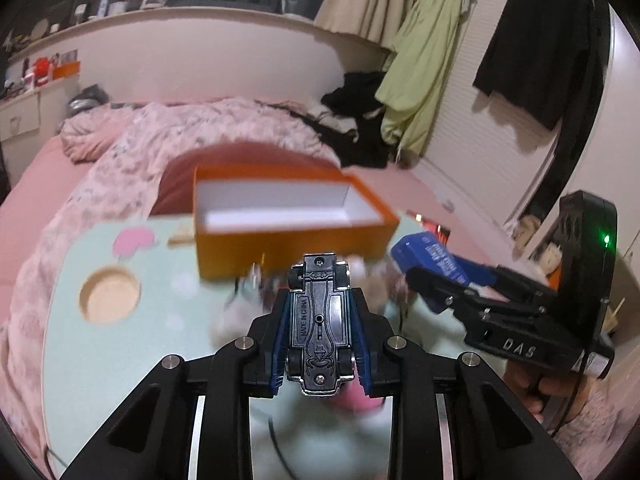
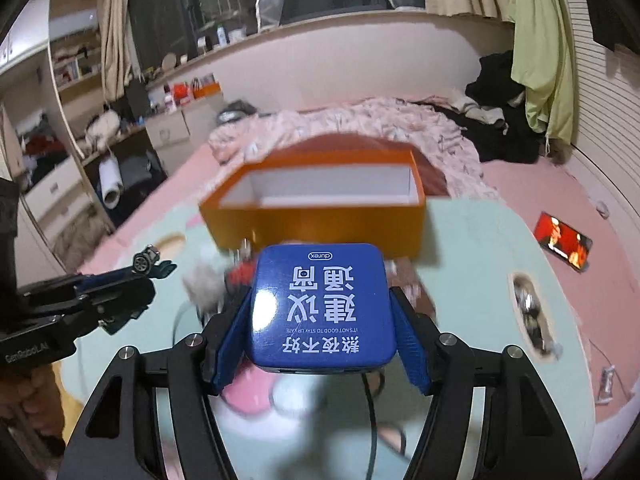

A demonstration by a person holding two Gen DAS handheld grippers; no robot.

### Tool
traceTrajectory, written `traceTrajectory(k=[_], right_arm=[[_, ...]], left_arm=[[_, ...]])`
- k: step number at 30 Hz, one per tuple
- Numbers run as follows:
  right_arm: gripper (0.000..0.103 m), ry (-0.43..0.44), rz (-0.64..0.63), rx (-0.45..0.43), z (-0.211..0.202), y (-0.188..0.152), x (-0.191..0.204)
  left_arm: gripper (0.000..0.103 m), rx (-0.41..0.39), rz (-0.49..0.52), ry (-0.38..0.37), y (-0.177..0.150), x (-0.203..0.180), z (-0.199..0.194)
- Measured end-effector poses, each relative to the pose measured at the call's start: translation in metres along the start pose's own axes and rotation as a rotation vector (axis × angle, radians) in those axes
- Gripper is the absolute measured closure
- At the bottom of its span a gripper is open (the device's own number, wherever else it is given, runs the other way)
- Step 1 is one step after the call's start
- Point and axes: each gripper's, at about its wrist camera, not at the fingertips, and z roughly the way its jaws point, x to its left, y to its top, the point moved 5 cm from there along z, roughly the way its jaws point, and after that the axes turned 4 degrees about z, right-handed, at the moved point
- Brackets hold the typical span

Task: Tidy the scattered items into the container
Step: 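Carry the toy car and blue tin into the orange box and release both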

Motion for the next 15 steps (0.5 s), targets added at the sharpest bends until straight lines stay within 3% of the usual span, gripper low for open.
traceTrajectory(k=[3,9,15], right_arm=[[0.037,0.03,0.036,-0.017,0.013,0.029,-0.001],[0.037,0.146,0.145,0.04,0.06,0.077,-0.009],[0.037,0.114,0.181,0.08,0.098,0.102,-0.02]], left_arm=[[0.077,0.008,0.005,0.009,0.029,0.005,0.019],[0.077,0.053,-0.004,0.014,0.069,0.016,0.063],[0.076,0.085,-0.088,0.053,0.081,0.045,0.108]])
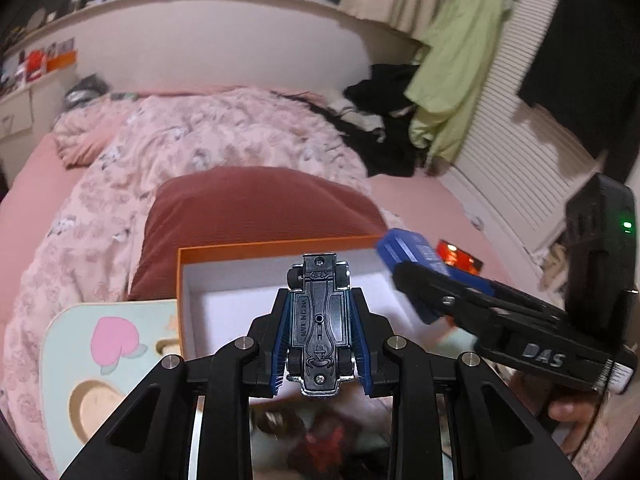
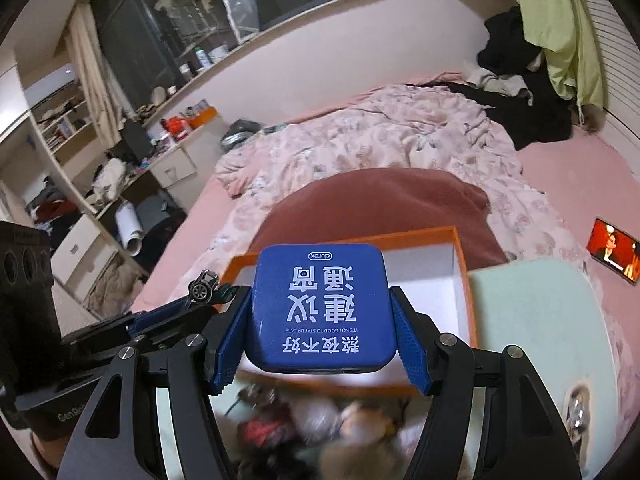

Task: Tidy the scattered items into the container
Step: 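Carry the toy car and blue tin into the orange box and release both, then move the left gripper back over the table toward the white pompom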

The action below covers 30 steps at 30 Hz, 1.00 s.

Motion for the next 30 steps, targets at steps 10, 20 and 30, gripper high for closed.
traceTrajectory(k=[10,20,30], right_arm=[[0.036,0.038,0.195,0.091,0.018,-0.005,-0.042],[0.021,-0.005,-0.068,-0.036,-0.065,-0.057,0.005],[0.021,-0.199,-0.19,0.073,-0.069,-0.153,-0.009]], left_arm=[[0.038,0.007,-0.047,0.026,-0.019,0.018,-0.009],[0.023,0.0,-0.032,0.083,-0.101,0.012,-0.07],[0.023,0.159,0.038,0.14,-0.19,-0.009,-0.071]])
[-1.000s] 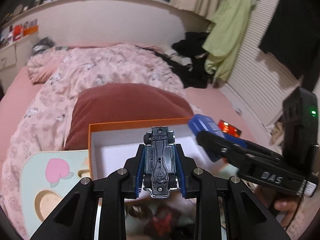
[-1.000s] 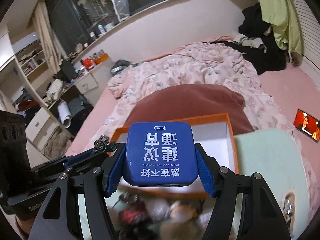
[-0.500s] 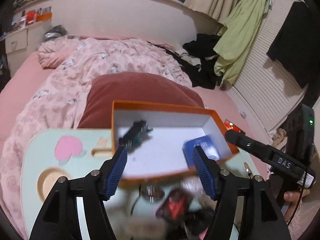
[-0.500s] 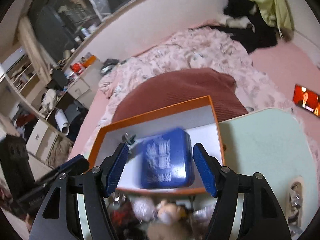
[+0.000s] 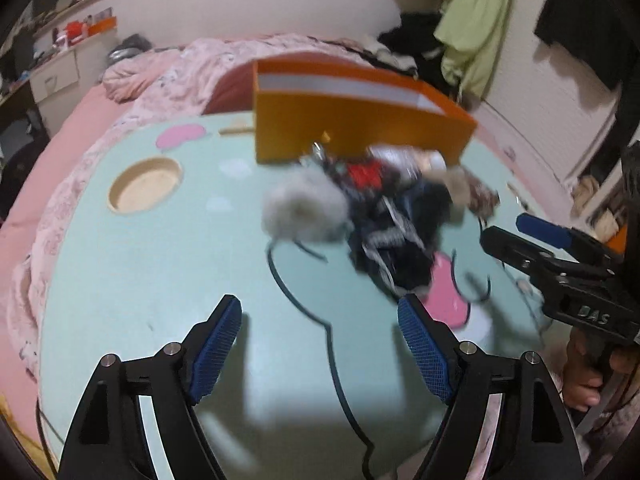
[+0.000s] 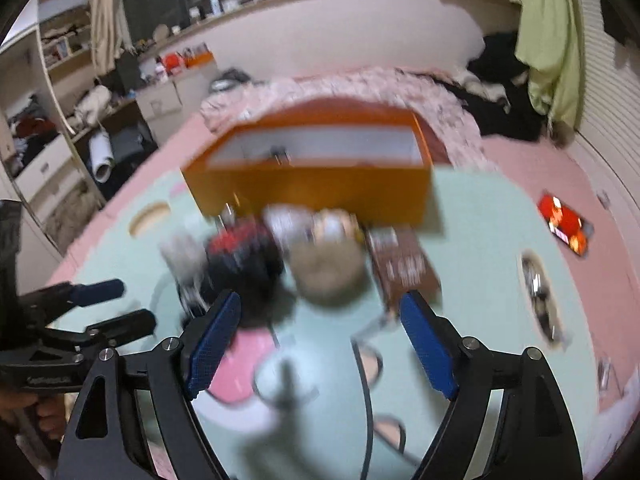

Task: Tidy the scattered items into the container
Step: 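Move the left gripper back over the table toward the white pompom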

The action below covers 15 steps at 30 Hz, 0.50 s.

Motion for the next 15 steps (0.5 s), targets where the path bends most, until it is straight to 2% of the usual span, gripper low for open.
traceTrajectory(k=[2,4,5,6,15], right_arm=[[0.021,-0.044,-0.012,0.018,0.005,-0.013,-0.003],[0.021,-0.09,-0.024,0.056,0.012,-0.023,-0.008],[0.008,-0.118,-0.04,0.062,0.017,-0.025,-0.009],[0.0,-0.121,-0.047,0.077,0.023,-0.026,-0.009],[0.0,-0.108,-0.052,0.077,0.034,-0.024,-0.015]], left_arm=[[0.02,-0.013,0.018,0.021,-0.003,-0.003,0.002],[0.006,-0.019,0.052,0.073,-0.006,-0.007,0.006],[0.0,-0.01,0.088,0.114,-0.009,-0.009,0.011],[0.0,-0.022,0.113,0.116,-0.01,-0.012,0.013],[0.0,-0.052,0.122,0.099,-0.008,-0.011,0.013]])
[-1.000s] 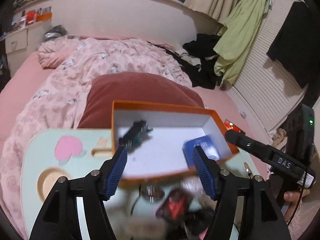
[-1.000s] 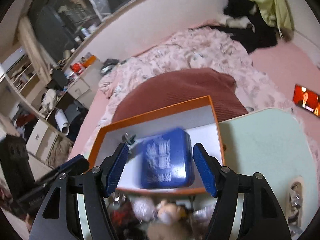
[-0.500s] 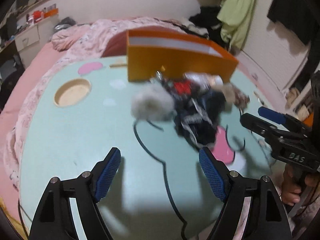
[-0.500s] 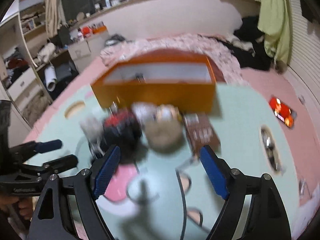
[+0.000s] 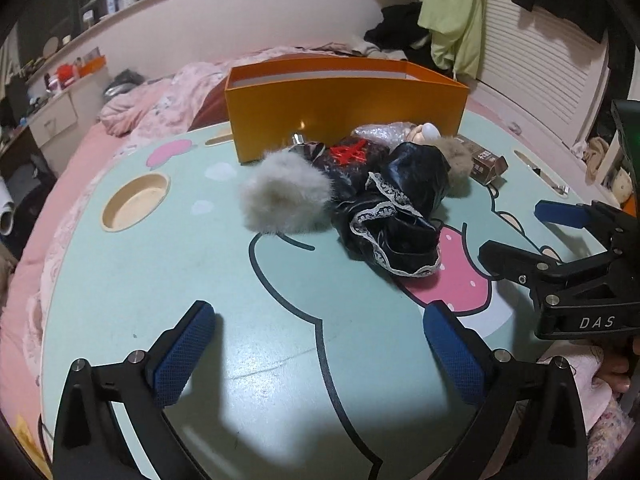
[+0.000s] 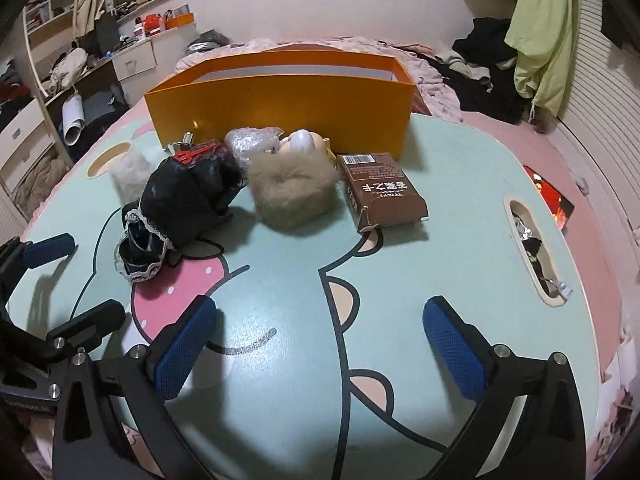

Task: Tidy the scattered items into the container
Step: 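Move the left gripper back over the table toward the white pompom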

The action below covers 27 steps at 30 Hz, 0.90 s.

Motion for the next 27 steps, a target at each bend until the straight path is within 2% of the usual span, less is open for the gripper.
traceTrajectory(k=[4,9,12,22,27], right_arm=[[0.0,0.007,-0.009,0.008,-0.003,0.001,0.001],[0.0,0.039,-0.065,0.072,-0.01,-0.007,0.014],[0.0,0.045,-0.072,0.036,-0.011,-0.008,0.019],[0.0,0.067,-0.083,-0.004,-0.012,-0.008,0.021],[0.0,0.074,-0.08,-0.015,-0.013,-0.007,0.02]], left_arm=[[0.0,-0.003,0.002,-0.002,0.0,-0.001,-0.001],[0.0,-0.003,0.003,-0.005,0.0,-0.001,0.0],[0.0,-0.004,0.004,-0.006,0.0,-0.001,-0.001],[0.0,-0.011,0.0,-0.006,0.0,-0.001,-0.001],[0.003,-0.043,-0.046,-0.036,0.002,0.007,-0.007]])
